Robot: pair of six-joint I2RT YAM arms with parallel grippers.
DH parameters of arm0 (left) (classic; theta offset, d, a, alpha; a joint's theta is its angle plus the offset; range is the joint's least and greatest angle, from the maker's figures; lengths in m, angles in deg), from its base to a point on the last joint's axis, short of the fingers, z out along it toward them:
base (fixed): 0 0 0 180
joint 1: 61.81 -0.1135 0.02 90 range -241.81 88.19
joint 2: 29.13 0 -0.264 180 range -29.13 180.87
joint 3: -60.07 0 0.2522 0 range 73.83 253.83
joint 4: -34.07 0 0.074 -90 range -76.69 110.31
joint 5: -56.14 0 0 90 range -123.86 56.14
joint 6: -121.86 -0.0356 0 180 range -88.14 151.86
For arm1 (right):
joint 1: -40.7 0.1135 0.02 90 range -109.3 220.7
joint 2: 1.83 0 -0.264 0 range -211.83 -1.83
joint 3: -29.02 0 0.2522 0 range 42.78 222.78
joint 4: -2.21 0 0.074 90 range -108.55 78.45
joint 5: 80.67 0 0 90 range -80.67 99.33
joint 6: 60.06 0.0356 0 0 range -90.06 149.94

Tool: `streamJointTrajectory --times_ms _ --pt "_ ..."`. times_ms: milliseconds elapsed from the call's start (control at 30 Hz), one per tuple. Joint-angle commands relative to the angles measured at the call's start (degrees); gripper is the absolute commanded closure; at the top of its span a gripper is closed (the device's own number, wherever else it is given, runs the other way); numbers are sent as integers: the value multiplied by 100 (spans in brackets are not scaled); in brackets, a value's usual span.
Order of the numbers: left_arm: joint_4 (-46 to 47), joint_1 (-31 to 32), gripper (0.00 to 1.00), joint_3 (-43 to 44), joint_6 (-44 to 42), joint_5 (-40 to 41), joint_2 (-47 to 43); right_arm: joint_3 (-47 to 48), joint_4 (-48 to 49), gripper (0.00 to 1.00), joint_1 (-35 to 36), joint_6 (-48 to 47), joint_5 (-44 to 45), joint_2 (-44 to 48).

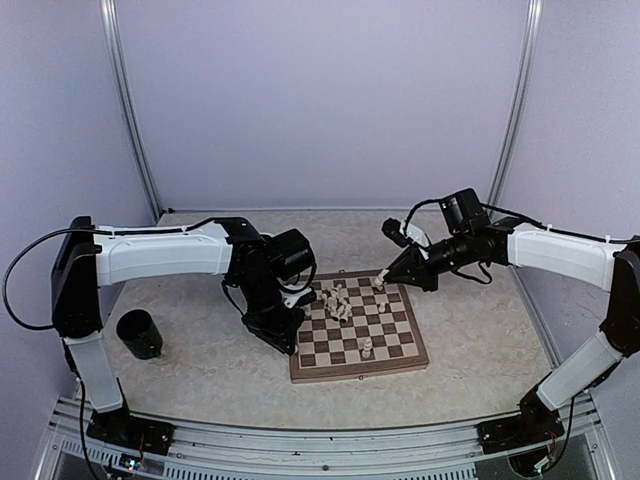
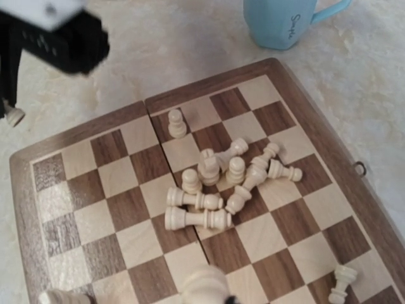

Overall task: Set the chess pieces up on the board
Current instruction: Place the pawn on a2.

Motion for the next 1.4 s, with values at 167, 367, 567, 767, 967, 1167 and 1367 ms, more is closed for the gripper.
streamJointTrajectory --times_ms 167,367,567,767,967,1167,1367 --pt "-411 -90 100 529 -143 -181 718 -151 74 100 1 -100 -145 215" --pt "-383 -138 100 850 -153 -113 1089 -181 47 100 9 -153 -149 250" --pt "-366 -212 100 1022 -164 -157 1308 -193 23 100 16 -190 -164 261" --pt "-345 -254 100 1176 -172 -179 1451 -206 13 100 18 -195 -181 245" --pt "-349 -258 88 1215 -181 -169 1514 -203 -7 100 18 -208 -180 217" --pt "-340 -276 79 1271 -188 -129 1509 -197 -12 100 18 -217 -172 192" --pt "-314 -276 74 1328 -194 -130 1536 -195 -27 100 18 -217 -164 174"
